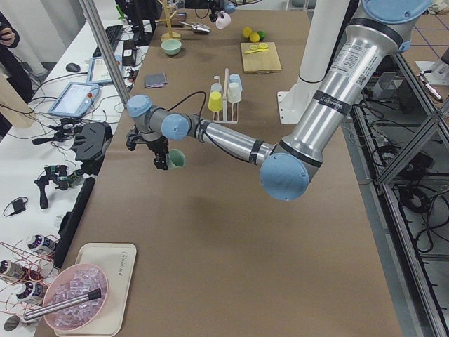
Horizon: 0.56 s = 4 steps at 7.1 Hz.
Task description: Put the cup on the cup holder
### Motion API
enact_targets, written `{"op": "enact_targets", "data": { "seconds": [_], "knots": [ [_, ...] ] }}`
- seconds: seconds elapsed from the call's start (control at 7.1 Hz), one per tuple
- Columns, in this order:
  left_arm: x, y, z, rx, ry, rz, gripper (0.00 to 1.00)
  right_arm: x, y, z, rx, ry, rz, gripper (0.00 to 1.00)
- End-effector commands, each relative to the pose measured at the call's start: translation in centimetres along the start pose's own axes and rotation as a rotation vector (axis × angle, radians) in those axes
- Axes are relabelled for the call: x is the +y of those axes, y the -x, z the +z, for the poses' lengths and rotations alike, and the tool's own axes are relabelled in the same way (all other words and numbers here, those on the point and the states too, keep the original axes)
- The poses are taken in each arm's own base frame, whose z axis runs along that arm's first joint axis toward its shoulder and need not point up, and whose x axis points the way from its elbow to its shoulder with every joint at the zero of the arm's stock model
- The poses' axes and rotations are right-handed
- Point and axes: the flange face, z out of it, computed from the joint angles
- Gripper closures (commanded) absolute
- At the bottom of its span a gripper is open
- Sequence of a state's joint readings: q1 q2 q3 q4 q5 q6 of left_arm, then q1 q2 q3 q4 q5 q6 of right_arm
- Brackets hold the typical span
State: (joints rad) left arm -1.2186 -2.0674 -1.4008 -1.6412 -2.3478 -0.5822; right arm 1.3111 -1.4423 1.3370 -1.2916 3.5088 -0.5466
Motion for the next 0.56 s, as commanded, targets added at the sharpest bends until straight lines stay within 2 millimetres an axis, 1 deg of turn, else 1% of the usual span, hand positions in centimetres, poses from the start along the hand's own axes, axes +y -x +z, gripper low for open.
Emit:
{"op": "enact_targets", "data": {
  "seconds": [0.0, 0.14, 0.42],
  "knots": [
    [-2.1, -2.0, -4.6, 0.025, -0.235, -0.028, 0.88, -0.5, 0.2, 1.3, -0.126, -0.062, -0.137, 0.73],
    [-2.5, -3.4, -6.1, 0.057, -0.363, -0.045, 0.88, -1.0, 0.1, 2.3, -0.201, -0.107, -0.206, 0.73],
    [-1.8, -6.3, -8.1, 0.183, -0.572, -0.039, 0.88, -4.1, 0.6, 4.8, -0.321, -0.152, -0.305, 0.73]
  ]
}}
